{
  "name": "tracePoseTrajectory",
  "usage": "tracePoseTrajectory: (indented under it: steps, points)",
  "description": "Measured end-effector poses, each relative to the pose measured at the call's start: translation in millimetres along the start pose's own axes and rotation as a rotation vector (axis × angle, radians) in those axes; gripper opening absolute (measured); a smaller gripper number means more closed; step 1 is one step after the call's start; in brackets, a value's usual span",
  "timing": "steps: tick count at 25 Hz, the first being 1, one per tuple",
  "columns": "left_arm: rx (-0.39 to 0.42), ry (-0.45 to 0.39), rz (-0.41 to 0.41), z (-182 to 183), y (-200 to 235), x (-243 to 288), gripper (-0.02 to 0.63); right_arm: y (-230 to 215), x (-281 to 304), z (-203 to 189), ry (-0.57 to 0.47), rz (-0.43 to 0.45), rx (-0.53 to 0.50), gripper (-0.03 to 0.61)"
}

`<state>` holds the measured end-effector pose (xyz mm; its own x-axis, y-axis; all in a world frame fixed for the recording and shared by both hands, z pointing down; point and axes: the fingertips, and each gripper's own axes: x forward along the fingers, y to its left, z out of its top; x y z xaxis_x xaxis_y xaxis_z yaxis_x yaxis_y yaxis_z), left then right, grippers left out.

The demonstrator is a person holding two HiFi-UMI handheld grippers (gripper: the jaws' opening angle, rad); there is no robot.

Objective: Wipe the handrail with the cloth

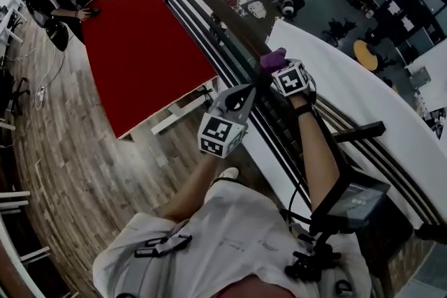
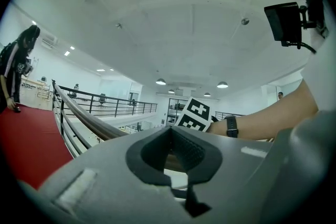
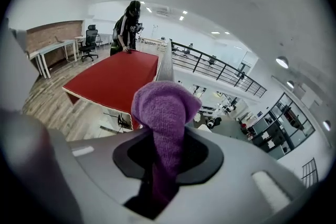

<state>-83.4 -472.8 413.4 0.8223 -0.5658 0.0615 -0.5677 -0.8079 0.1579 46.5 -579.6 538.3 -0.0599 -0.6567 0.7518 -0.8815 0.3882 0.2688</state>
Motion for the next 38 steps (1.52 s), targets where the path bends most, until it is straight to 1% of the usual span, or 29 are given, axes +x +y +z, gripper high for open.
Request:
tracePoseTrajectory:
  steps: [2, 4, 6, 10, 14, 17, 20, 25, 29, 34, 38]
  points:
    - [-0.011, 0.001, 0.02, -2.8, 2.7, -4.7, 0.002, -3.9, -4.8, -4.5, 0.004, -0.005, 0.032, 0.091]
    - [-0.023, -0.001, 0.035, -7.6, 1.6, -9.1, 0.002, -1.5, -5.3, -4.9, -0.036, 0.017, 0.066, 0.091]
    - [-0.033, -0.001, 0.041, -11.2, -5.0, -12.8, 0.002, 0.3, -6.2, -5.0, -0.057, 0.015, 0.057, 0.089]
    - [-0.033, -0.002, 0.056, -11.8, -22.1, -20.5, 0.002, -1.0, -11.6, -12.2, -0.047, -0.016, 0.037, 0.085]
    - [-0.016, -0.023, 0.087, -4.8, -27.6, -28.8, 0.002, 7.3, -14.9, -12.7, -0.064, 0.014, 0.01, 0.083]
    - [-0.01, -0.032, 0.097, -0.9, -36.1, -31.3, 0.002, 3.1, -23.9, -25.6, -0.029, 0.015, 0.014, 0.083]
    - [0.001, -0.03, 0.087, -0.2, -53.8, -30.8, 0.002, 0.4, -33.1, -38.0, -0.016, 0.023, 0.022, 0.083]
    - [0.02, -0.022, 0.061, -5.3, -77.8, -36.4, 0.002, 0.3, -42.8, -47.1, -0.027, 0.004, 0.019, 0.083]
    - [0.029, -0.023, 0.065, -9.9, -82.2, -43.3, 0.002, 5.7, -46.5, -52.0, -0.037, 0.008, 0.021, 0.083]
    - [0.031, -0.026, 0.061, -9.7, -85.7, -44.7, 0.002, 7.9, -52.3, -62.9, -0.018, 0.025, 0.036, 0.083]
    - [0.035, -0.034, 0.04, -6.5, -98.8, -40.3, 0.002, 9.6, -62.4, -75.1, -0.013, 0.031, 0.041, 0.083]
